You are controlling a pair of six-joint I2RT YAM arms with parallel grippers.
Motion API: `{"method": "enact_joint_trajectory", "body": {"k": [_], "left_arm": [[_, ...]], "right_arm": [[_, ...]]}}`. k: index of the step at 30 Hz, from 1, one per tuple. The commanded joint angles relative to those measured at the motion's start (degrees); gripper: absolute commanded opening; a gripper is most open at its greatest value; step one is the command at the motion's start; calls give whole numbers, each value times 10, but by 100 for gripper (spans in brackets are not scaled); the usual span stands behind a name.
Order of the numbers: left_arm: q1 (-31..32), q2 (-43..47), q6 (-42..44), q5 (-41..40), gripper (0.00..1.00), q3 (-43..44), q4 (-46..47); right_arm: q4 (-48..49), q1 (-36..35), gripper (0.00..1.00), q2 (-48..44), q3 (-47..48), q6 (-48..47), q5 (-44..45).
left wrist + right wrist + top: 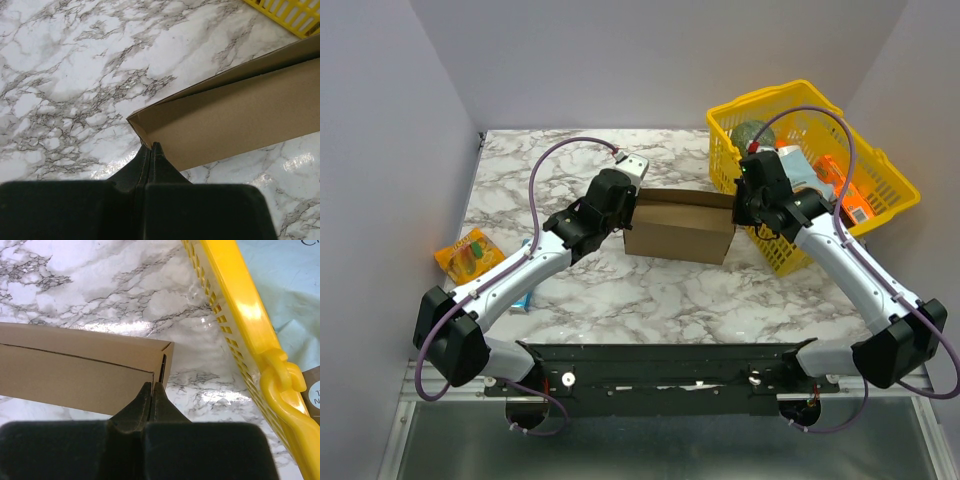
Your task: Fold the paper box
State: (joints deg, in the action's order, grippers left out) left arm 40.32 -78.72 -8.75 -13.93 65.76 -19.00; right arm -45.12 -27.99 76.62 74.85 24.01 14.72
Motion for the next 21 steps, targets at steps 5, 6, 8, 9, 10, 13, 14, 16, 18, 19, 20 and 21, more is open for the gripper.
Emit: {"method": "enact_joint_trajectory", "body": {"k": [5,6,8,9,10,13,14,16,18,19,20,21], "left_arm": [[24,-38,-6,85,0,-45,-140],[23,-39,-5,84,0,-45,-140],[23,-39,-5,84,0,-45,-139],[24,-39,-4,83,0,-45,-140],[24,-39,-5,82,0,-45,-139],[24,-39,-6,82,0,-45,-139],[24,-38,-6,83,0,-45,-139],[24,-39,-7,83,0,-45,-138],[23,-40,-7,82,0,-46,-138],[23,-39,-8,82,0,-47,-138],[24,-39,-8,82,0,-47,-137],[24,-41,-8,81,0,-47,-137]], "right_arm": [[22,-15,1,11,6,19,-93],[28,-15,1,9,1,16,-94],[36,-15,1,2,-15,9,-106],[55,-16,1,-2,-39,3,-110],[64,-16,1,-9,-57,2,-112],[97,-20,1,-35,-116,-12,-101],[104,-23,1,-41,-127,-17,-88],[121,-29,1,-62,-159,-19,-77],[136,-37,1,-77,-179,-26,-58],[141,-42,1,-94,-188,-27,-49],[148,-53,1,-102,-210,-29,-32],[166,-58,1,-110,-221,-28,-25]]}}
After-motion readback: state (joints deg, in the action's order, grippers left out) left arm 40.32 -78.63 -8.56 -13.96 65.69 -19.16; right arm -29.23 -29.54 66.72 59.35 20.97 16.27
